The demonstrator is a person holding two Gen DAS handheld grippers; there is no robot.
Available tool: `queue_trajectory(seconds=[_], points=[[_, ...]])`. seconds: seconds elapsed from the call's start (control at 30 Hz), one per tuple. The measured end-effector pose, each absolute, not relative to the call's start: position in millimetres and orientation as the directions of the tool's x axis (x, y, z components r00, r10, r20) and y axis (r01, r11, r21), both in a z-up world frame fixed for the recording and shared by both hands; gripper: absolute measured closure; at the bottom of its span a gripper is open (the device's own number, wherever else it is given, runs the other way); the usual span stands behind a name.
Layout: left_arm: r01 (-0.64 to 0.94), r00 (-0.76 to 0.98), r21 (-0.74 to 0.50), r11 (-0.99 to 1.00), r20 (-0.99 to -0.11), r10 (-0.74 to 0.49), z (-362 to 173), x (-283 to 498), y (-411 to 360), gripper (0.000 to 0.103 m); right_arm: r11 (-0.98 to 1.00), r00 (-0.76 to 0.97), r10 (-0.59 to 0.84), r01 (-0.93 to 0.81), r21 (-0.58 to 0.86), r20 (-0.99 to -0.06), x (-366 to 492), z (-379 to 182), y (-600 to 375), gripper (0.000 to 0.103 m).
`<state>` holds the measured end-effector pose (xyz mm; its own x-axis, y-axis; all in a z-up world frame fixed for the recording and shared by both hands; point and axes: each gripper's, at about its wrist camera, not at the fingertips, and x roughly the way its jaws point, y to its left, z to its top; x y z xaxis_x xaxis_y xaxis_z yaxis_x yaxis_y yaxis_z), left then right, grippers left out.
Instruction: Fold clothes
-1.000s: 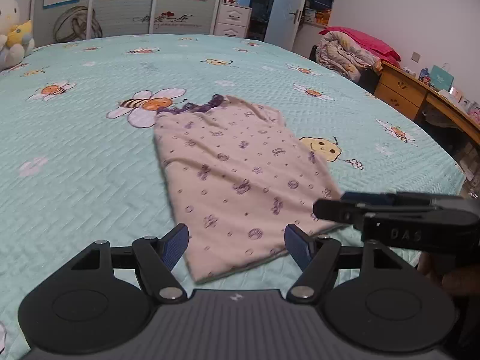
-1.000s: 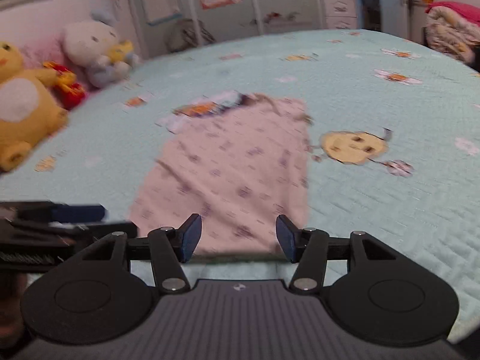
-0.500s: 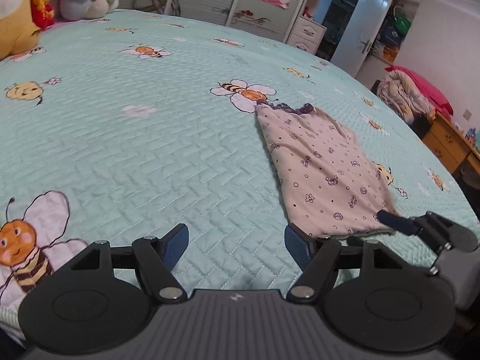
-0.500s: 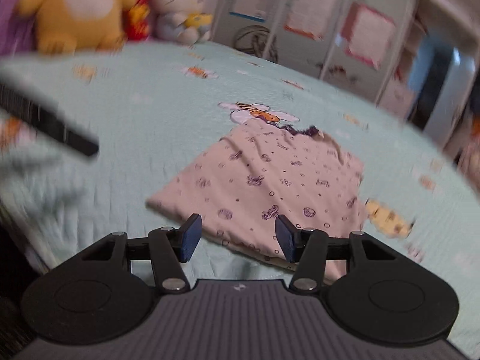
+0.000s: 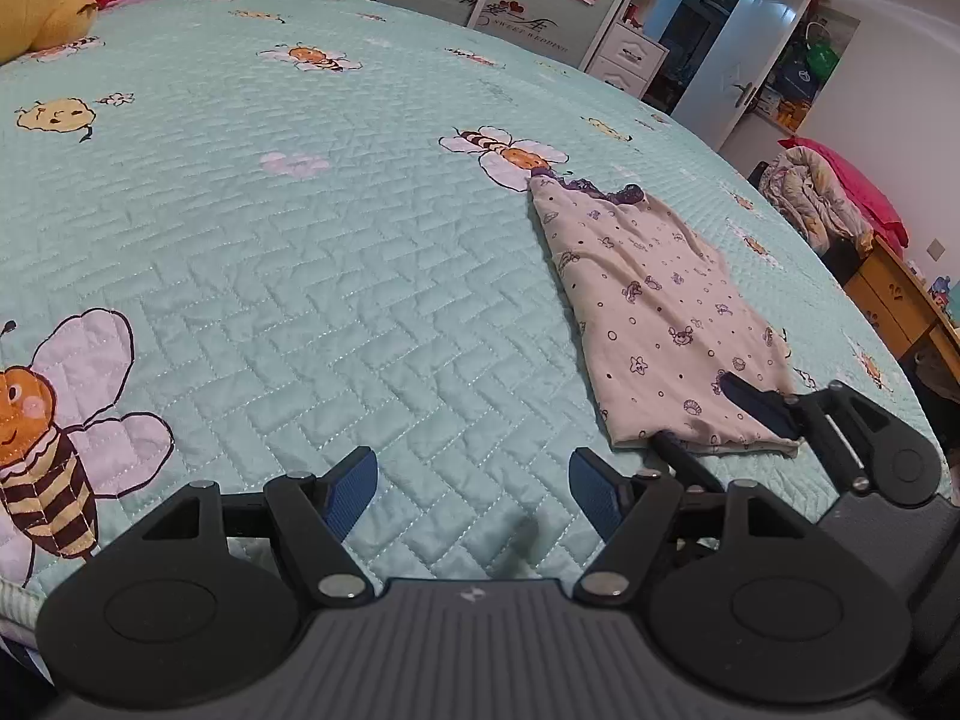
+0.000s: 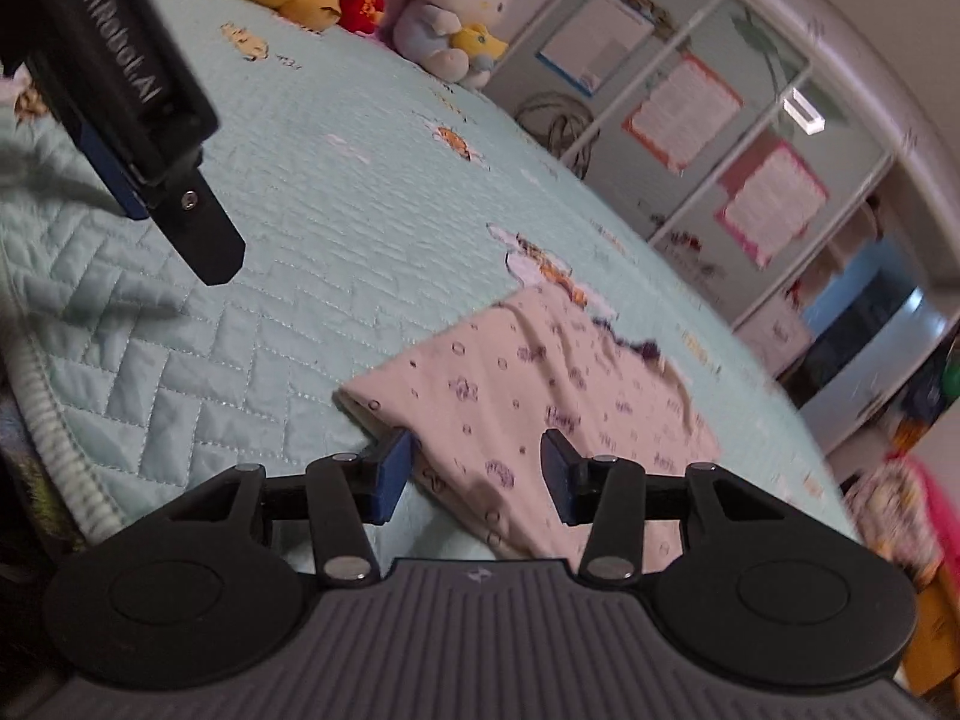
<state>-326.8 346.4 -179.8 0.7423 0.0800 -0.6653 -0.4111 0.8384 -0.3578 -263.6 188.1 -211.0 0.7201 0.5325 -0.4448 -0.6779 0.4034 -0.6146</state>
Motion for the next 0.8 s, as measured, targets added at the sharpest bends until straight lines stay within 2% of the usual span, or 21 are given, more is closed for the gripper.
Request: queue_trajectory(seconds=[0.23, 0.27, 0.3, 0.43, 0.53, 0.7, 0.8], points=[[-0.419, 0.739, -0.364, 0.832, -0.669, 0.079, -181.0, -328.3, 348.4, 0.028, 0.312, 0.758, 0.533, -0.590, -0.745, -0.377, -279.1, -223.8, 190.3, 0.057], [-0.420, 0.736, -0.361, 0.833, -0.672, 0.080, -181.5, -327.9, 347.8, 0.028, 0.302, 0.758, 0.534, -0.584, -0.753, -0.374, -278.7, -224.3, 192.6, 0.061], [-0.419, 0.736, -0.357, 0.835, -0.672, 0.082, -181.2, -327.8, 347.4, 0.028, 0.292, 0.758, 0.536, -0.579, -0.761, -0.371, -278.3, -224.8, 195.0, 0.065], [-0.420, 0.736, -0.355, 0.835, -0.672, 0.084, -179.4, -328.9, 347.5, 0.028, 0.250, 0.752, 0.539, -0.573, -0.780, -0.380, -276.1, -226.5, 206.2, 0.102], [-0.425, 0.736, -0.358, 0.831, -0.672, 0.087, -179.3, -330.0, 349.0, 0.028, 0.248, 0.745, 0.550, -0.577, -0.779, -0.377, -278.8, -225.8, 207.1, 0.103], [-0.426, 0.734, -0.356, 0.832, -0.674, 0.087, -179.1, -329.7, 348.4, 0.028, 0.271, 0.726, 0.619, -0.555, -0.786, -0.299, -294.8, -208.2, 194.0, 0.103], [-0.428, 0.732, -0.356, 0.831, -0.675, 0.088, -179.4, -329.9, 348.2, 0.028, 0.249, 0.713, 0.610, -0.586, -0.771, -0.345, -297.3, -214.8, 190.2, 0.103]])
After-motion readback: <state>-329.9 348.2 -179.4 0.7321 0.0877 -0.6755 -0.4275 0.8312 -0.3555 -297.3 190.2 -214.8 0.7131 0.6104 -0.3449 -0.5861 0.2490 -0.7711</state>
